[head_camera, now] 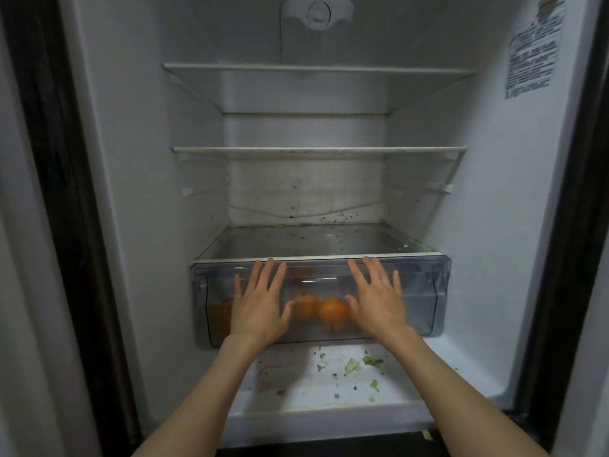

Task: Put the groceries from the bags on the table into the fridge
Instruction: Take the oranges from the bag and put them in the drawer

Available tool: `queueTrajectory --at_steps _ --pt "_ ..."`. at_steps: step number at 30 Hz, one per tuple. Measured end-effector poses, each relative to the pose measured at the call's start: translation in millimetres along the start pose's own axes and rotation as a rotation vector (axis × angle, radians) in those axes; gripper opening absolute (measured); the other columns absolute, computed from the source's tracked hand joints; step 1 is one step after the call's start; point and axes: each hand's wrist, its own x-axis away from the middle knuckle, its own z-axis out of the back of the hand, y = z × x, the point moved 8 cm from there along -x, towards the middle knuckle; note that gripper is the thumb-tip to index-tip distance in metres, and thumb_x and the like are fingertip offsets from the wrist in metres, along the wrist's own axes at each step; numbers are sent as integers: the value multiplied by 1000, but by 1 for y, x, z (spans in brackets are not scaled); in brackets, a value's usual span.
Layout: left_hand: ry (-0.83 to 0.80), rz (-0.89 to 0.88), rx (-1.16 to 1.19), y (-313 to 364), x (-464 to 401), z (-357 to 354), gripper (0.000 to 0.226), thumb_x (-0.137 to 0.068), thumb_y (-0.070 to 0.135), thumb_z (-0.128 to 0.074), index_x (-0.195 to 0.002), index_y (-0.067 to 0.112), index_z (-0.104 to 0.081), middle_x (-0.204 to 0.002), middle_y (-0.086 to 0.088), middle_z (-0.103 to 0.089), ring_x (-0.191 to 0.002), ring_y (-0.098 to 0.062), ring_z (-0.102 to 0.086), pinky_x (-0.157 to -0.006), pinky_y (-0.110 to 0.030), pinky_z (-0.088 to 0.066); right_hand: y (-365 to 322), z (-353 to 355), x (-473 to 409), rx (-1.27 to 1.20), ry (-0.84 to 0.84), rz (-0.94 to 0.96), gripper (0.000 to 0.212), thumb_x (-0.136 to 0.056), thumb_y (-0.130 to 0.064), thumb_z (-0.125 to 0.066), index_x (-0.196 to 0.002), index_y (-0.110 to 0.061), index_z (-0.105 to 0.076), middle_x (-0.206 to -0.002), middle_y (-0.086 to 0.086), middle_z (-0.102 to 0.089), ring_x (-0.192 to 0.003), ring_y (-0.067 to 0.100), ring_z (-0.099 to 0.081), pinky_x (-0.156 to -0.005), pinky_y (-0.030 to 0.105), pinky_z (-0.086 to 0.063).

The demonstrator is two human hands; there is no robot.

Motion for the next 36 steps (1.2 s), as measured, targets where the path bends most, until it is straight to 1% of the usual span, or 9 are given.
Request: queueTrajectory --at_steps 4,9,14,17,23,27,29,32,36 --pt "-42 -9 -46 1 2 -2 72 -95 46 -36 -149 25 7 -157 1 14 -143 -19 16 -115 -49 6 0 -3 2 32 -40 12 70 -97 -43 -36 -150 -26 6 -159 3 10 -145 20 14 -116 48 5" --pt "-207 17 -143 1 2 0 72 -94 53 -31 -148 29 11 -156 2 20 -143 -20 18 -111 -54 12 2 2 13 28 -158 18 69 -98 -46 -32 -149 -28 10 -158 1 16 -145 22 15 -116 51 5" --pt "-134 15 -103 27 49 11 66 -95 51 -31 -149 30 0 -157 1 13 -144 -22 15 -112 -54 7 -8 8 66 -69 -176 106 66 -98 -44 -33 -150 -28 5 -159 2 9 -146 24 9 -115 51 4" --pt "-85 62 -52 46 103 16 61 -96 47 -31 -149 30 -6 -158 1 8 -144 -22 11 -115 -52 3 -8 12 107 -40 -178 197 65 -98 -46 -31 -150 -28 4 -160 3 4 -147 23 4 -115 49 4" --pt "-72 174 -46 69 227 21 59 -97 46 -31 -149 30 -7 -159 0 0 -145 -21 7 -114 -50 4 -9 8 212 -75 -218 353 64 -98 -47 -32 -150 -29 -1 -160 1 -2 -147 21 1 -117 48 0" --pt "-121 258 -68 69 310 28 60 -94 53 -22 -149 32 -8 -158 1 -3 -145 -21 7 -113 -50 7 -30 3 282 -121 -304 418 64 -98 -49 -29 -150 -28 1 -160 1 2 -147 20 4 -118 48 1" --pt "-124 333 -57 61 356 34 70 -84 58 -11 -148 30 -17 -157 -2 -12 -145 -25 -2 -113 -52 1 -53 2 316 -178 -350 450 64 -98 -48 -31 -150 -28 1 -160 1 2 -147 21 5 -118 48 3" --pt "-139 469 -17 41 428 42 72 -82 57 -14 -143 24 -34 -151 -7 -31 -142 -32 -21 -109 -60 -14 -97 1 368 -247 -414 507 64 -98 -46 -32 -151 -27 0 -160 3 1 -147 21 5 -117 48 4" --pt "-172 639 -55 3 525 67 88 -74 68 11 -148 29 -17 -157 -1 -11 -145 -26 0 -113 -55 -1 -169 6 433 -297 -489 633 61 -99 -42 -31 -150 -26 -2 -160 3 1 -147 23 5 -117 50 3"
